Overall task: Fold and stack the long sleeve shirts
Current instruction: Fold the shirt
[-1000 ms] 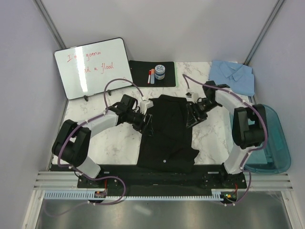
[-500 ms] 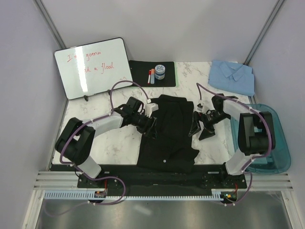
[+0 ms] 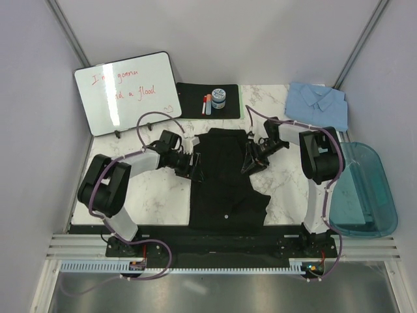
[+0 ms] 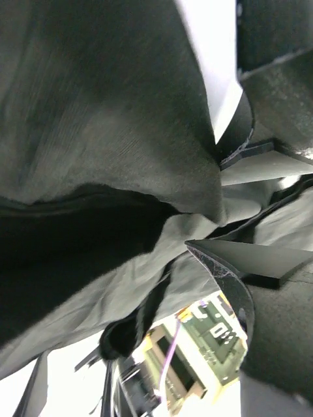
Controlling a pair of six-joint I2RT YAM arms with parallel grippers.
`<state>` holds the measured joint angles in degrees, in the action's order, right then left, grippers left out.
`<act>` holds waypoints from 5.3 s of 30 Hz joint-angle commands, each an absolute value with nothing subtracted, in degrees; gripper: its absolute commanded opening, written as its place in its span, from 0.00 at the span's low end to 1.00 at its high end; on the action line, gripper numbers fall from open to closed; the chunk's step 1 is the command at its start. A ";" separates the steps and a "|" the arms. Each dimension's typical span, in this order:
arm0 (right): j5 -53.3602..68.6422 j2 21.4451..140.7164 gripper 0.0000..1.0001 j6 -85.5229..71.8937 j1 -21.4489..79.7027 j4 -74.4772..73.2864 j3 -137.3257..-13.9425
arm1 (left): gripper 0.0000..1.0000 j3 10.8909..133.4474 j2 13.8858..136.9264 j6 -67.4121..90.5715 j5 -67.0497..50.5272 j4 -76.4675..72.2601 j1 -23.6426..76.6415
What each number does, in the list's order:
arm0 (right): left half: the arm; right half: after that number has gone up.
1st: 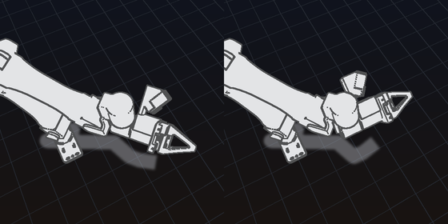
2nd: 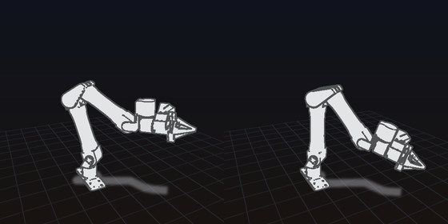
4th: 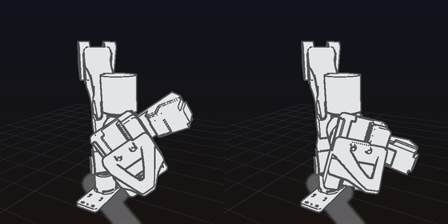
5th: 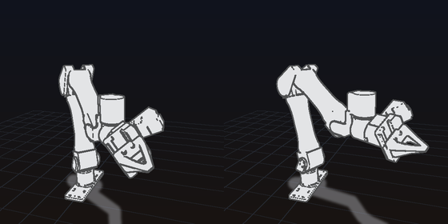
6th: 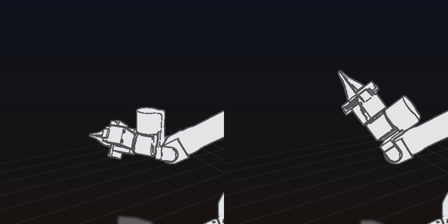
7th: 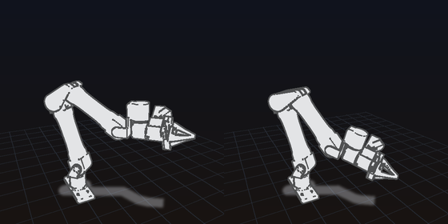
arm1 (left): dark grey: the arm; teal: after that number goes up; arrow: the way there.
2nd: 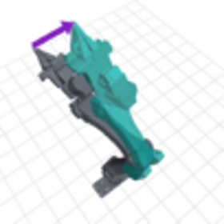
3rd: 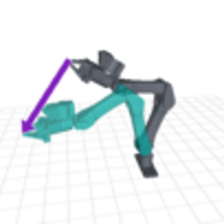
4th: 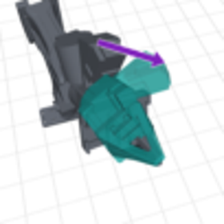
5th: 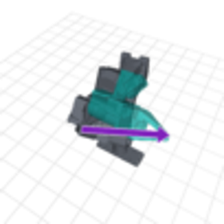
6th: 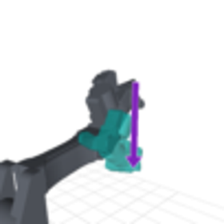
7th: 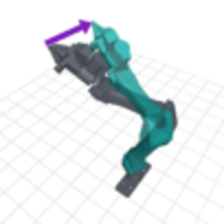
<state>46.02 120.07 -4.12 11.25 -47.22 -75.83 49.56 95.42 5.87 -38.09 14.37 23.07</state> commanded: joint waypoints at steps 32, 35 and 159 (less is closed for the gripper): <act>29.72 131.82 0.39 -3.25 8.70 -36.22 -103.62 | 0.61 79.88 113.37 2.46 -17.06 13.45 12.48; 30.15 134.11 0.36 -3.69 8.88 -34.90 -105.73 | 0.61 83.74 116.88 2.20 -16.08 14.23 12.39; 38.06 106.34 0.06 24.00 15.20 -30.59 -71.63 | 0.08 52.29 90.34 -19.34 -27.61 13.97 21.01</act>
<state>40.86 101.23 22.76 15.16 -33.54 -72.44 51.79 85.21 -16.51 -32.03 16.49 21.50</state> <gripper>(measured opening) 0.056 0.070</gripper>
